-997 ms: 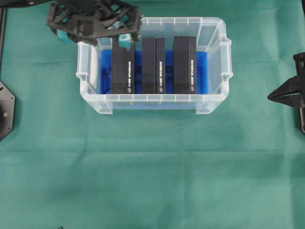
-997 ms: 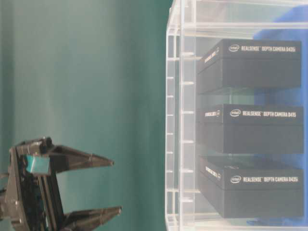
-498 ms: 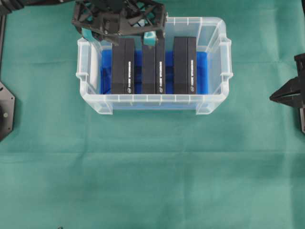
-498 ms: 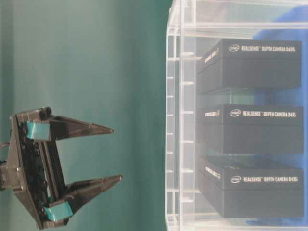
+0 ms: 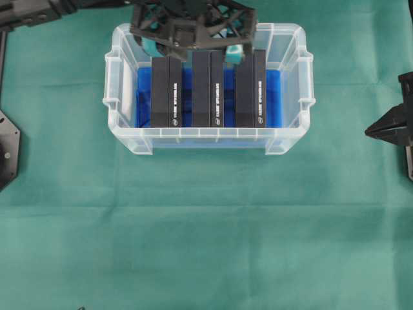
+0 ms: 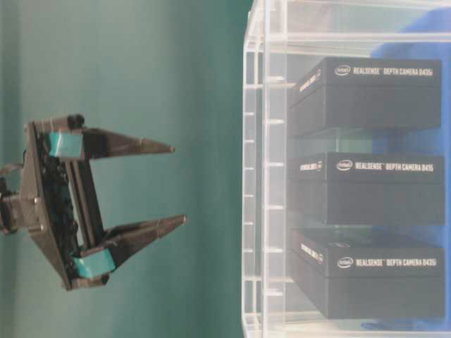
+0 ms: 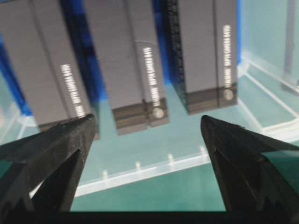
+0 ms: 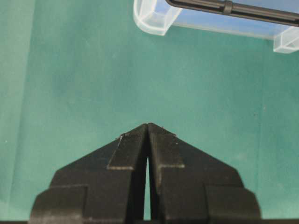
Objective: Take the box out of the case with the left arm.
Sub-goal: 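Move the open left gripper over the middle black box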
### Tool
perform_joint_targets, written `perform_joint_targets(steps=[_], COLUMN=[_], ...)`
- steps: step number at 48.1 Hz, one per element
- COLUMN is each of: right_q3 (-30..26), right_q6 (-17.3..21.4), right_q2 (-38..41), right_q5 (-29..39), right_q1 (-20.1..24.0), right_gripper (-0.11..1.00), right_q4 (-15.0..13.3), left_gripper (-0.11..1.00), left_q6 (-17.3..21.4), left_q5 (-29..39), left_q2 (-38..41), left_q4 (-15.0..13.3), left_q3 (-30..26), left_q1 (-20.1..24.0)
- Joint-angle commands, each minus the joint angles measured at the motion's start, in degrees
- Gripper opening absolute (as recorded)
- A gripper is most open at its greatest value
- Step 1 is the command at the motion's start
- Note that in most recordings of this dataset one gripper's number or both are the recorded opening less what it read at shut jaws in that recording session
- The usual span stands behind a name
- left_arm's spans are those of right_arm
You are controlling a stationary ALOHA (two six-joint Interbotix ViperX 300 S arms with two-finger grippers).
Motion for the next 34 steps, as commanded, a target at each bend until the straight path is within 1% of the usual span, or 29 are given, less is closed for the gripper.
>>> perform_joint_targets(steps=[1,12,34], right_q3=[-1.41,-1.32,-1.49], right_q6=[0.18,0.18,0.18], right_q2=[0.44,0.44,0.26], right_q5=[-0.18,-0.18,0.26], right_q1=[-0.09,-0.09,-0.09], right_gripper=[0.0,0.0,0.0], right_q4=[-0.09,0.0,0.0], left_gripper=[0.97,0.97,0.97], left_q6=[0.09,0.26,0.97], left_q5=[0.0,0.0,0.62], left_q2=[-0.09,2.37,2.9], left_q4=[0.09,0.0,-0.09], left_q3=[-2.55,-4.57,-4.04], left_q1=[-0.18,-0.7,-0.88])
